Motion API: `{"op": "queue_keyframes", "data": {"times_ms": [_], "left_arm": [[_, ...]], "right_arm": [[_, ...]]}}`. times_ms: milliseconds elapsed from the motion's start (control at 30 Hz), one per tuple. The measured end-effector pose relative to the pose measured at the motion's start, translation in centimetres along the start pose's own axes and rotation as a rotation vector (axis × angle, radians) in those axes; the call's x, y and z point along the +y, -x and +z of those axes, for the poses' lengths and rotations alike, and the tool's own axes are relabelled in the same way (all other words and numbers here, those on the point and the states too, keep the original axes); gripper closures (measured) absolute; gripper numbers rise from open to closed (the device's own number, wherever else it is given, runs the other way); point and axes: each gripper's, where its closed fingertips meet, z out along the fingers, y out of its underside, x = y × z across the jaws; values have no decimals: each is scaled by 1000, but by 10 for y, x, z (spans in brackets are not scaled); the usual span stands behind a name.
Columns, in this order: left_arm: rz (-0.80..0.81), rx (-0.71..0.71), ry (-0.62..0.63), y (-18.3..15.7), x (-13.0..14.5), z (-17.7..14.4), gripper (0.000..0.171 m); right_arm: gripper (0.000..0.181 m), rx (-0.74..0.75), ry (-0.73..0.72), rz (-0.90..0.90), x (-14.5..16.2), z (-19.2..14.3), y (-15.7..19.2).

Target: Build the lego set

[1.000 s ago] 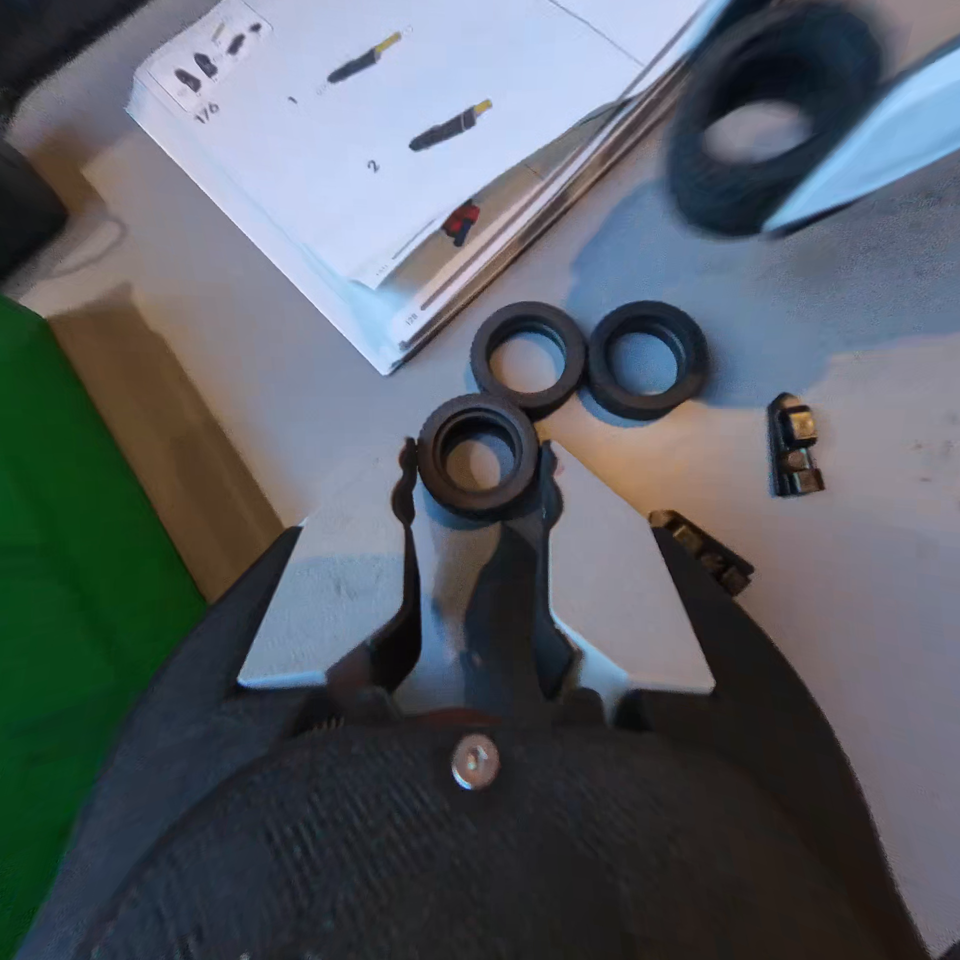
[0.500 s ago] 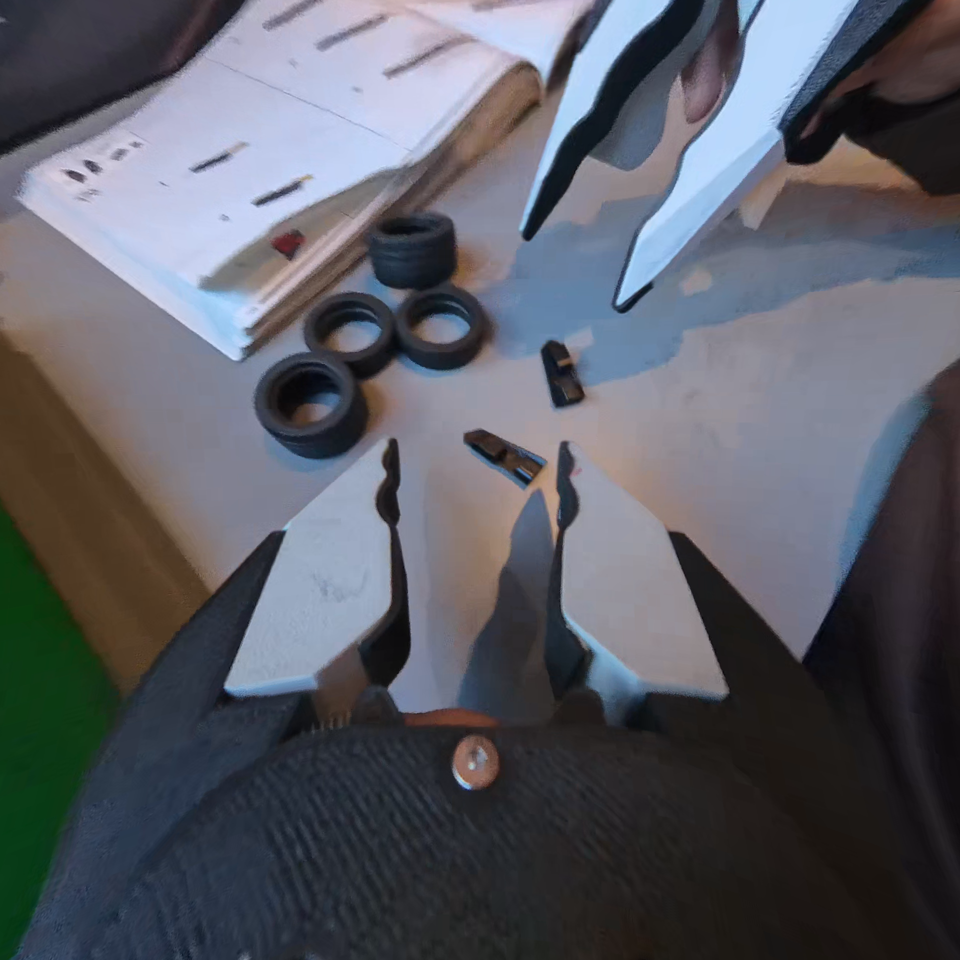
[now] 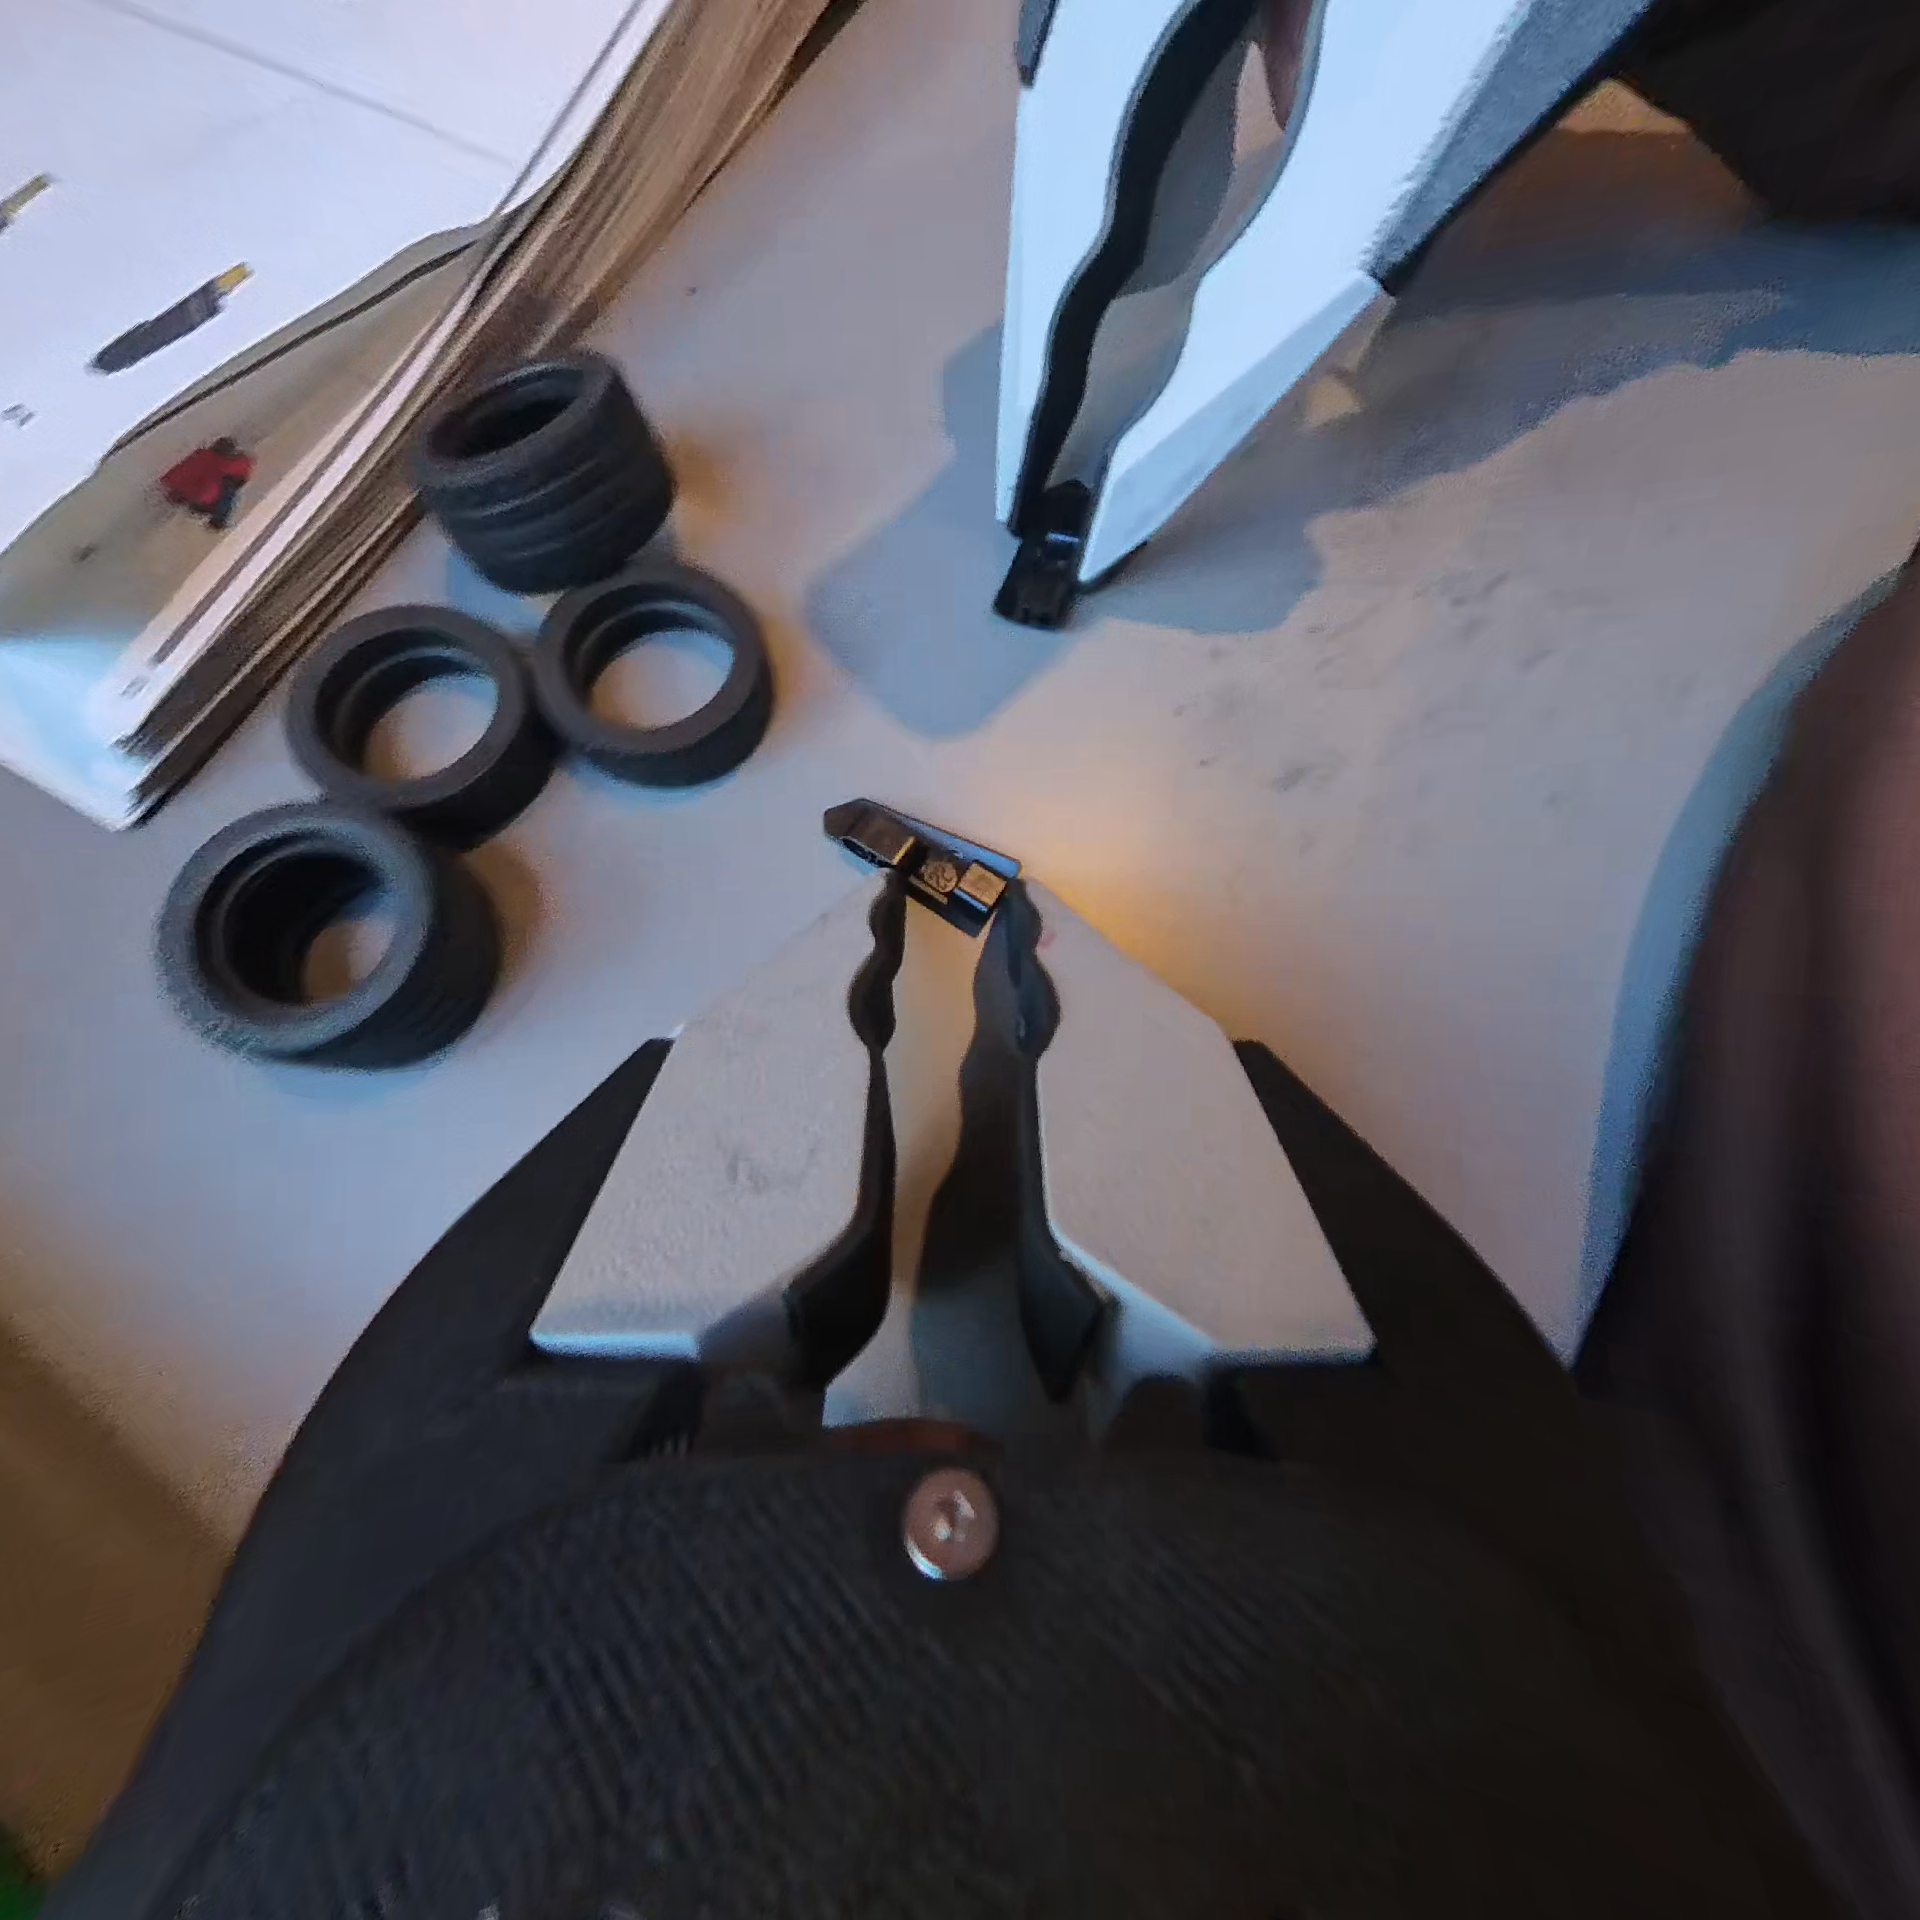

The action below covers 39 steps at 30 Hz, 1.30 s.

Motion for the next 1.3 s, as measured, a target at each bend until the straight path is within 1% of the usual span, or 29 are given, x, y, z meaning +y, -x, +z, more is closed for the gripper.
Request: {"op": "queue_keyframes", "data": {"times_ms": [67,133,200,233,300,367,433,467,533,567,600,633,667,700,733,767,833,900,967,1033,1067,1133,1167,1200,1267,1300], "left_arm": [[19,41,0,-16,-9,10,155],[46,65,1,-29,-18,21,155],[78,70,5,-39,-25,29,152],[90,58,7,-41,-27,31,148],[104,6,-33,-38,-32,26,140],[81,-43,-104,-31,-37,7,136],[37,-91,-160,-17,-38,-23,131],[9,-115,-186,-6,-38,-42,128],[-27,-207,-244,27,-35,-90,124],[-24,-287,-282,50,-35,-121,125],[-15,-388,-327,77,-34,-156,130],[-9,-486,-363,105,-32,-191,140],[-9,-560,-372,132,-28,-221,153],[-6,-586,-343,156,-23,-241,158],[8,-574,-287,176,-17,-250,156],[33,-533,-214,194,-11,-250,152],[110,-382,-6,219,9,-228,149],[253,-243,181,238,32,-197,155],[379,-140,377,254,60,-171,156],[455,-61,555,266,85,-156,154],[482,-20,605,267,93,-150,154],[516,43,666,269,103,-144,162],[515,59,687,269,104,-143,164],[523,62,693,271,102,-142,160],[552,73,744,275,105,-143,165],[563,73,756,278,105,-144,162]], "right_arm": [[166,25,8,-11,13,-10,-6],[160,43,-6,-18,20,-17,-12],[155,21,-46,2,20,-22,-11],[152,3,-79,10,17,-25,-9],[148,23,-152,14,9,-33,-10],[147,76,-232,9,0,-43,-16],[146,158,-298,21,-9,-52,-29],[139,207,-325,46,-14,-56,-38],[121,266,-362,101,-27,-64,-51],[118,284,-384,111,-35,-68,-55],[118,308,-409,112,-44,-72,-60],[119,336,-423,111,-51,-75,-65],[122,355,-427,112,-57,-76,-69],[124,360,-425,116,-63,-74,-72],[124,359,-423,125,-68,-72,-73],[124,358,-428,135,-74,-68,-74],[127,337,-451,154,-85,-61,-72],[128,315,-471,174,-91,-54,-68],[128,312,-467,189,-91,-49,-67],[129,325,-456,200,-86,-48,-68],[129,334,-450,205,-82,-48,-69],[130,360,-440,212,-74,-51,-73],[130,378,-438,217,-71,-54,-75],[131,391,-443,223,-67,-58,-76],[131,404,-466,246,-63,-65,-78],[131,406,-478,261,-60,-68,-78]]}}
